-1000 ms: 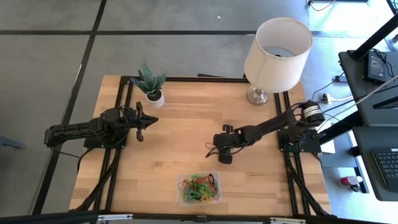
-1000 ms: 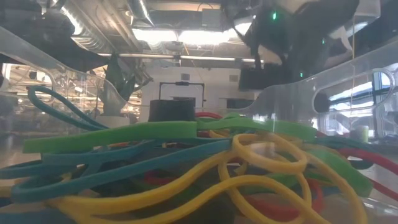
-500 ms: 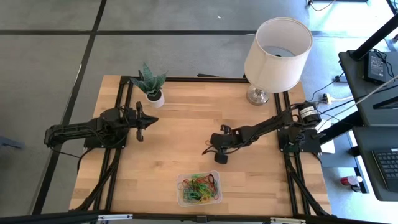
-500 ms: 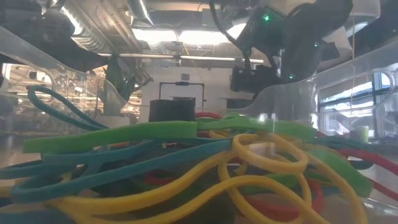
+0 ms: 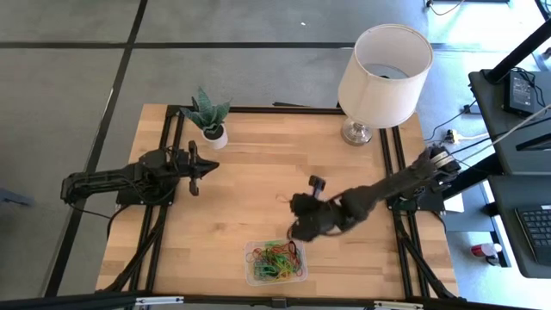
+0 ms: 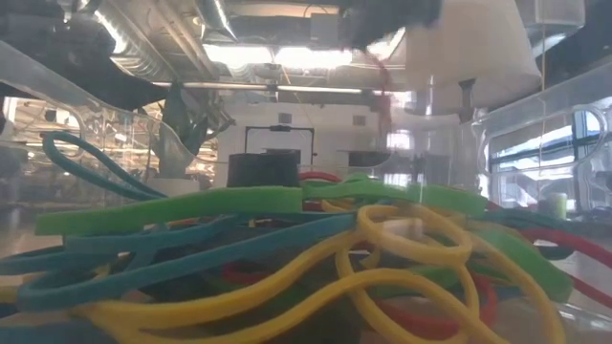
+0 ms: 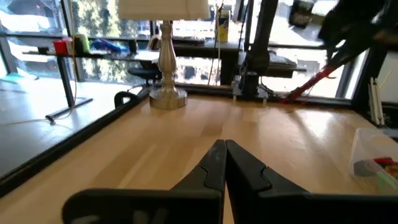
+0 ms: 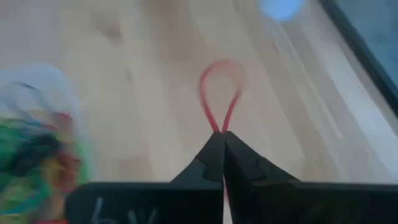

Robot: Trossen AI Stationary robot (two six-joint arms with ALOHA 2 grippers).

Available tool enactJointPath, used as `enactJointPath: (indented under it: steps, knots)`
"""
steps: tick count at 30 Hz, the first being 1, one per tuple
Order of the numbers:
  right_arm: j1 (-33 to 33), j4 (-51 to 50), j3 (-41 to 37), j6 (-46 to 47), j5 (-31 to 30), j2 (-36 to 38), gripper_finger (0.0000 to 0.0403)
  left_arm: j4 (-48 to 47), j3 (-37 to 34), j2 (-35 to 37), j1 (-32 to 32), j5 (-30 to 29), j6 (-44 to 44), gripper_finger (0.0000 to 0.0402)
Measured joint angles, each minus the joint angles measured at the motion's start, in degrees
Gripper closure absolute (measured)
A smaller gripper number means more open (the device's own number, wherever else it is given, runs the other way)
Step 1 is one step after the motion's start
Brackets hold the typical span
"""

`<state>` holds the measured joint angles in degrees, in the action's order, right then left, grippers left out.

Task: Pick and place rubber bands into bin
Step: Put the red rubber band into the transparent bin

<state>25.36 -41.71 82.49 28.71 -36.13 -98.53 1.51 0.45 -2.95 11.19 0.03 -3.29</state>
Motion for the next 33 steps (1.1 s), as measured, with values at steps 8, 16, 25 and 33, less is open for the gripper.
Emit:
enactJointPath:
  steps: [8, 16, 25, 33]
  knots:
    - [6.9, 0.3, 15.7, 2.7, -4.9, -7.4, 0.0402, 0.1, 0.0, -0.9, 0.0, -0.2, 0.0, 0.04]
    - [8.3, 0.3, 26.5, 4.4, -3.9, -22.0, 0.0403, -0.2, 0.0, -1.3, 0.0, -0.5, 0.0, 0.04]
    - [8.2, 2.0, 29.7, 13.5, 8.2, -32.2, 0.0403, -0.5, 0.0, -1.3, 0.0, -0.4, 0.0, 0.04]
    - [10.8, 7.4, 29.7, 17.1, 16.6, -34.2, 0.0403, -0.5, 0.0, -1.3, 0.0, -0.5, 0.0, 0.04]
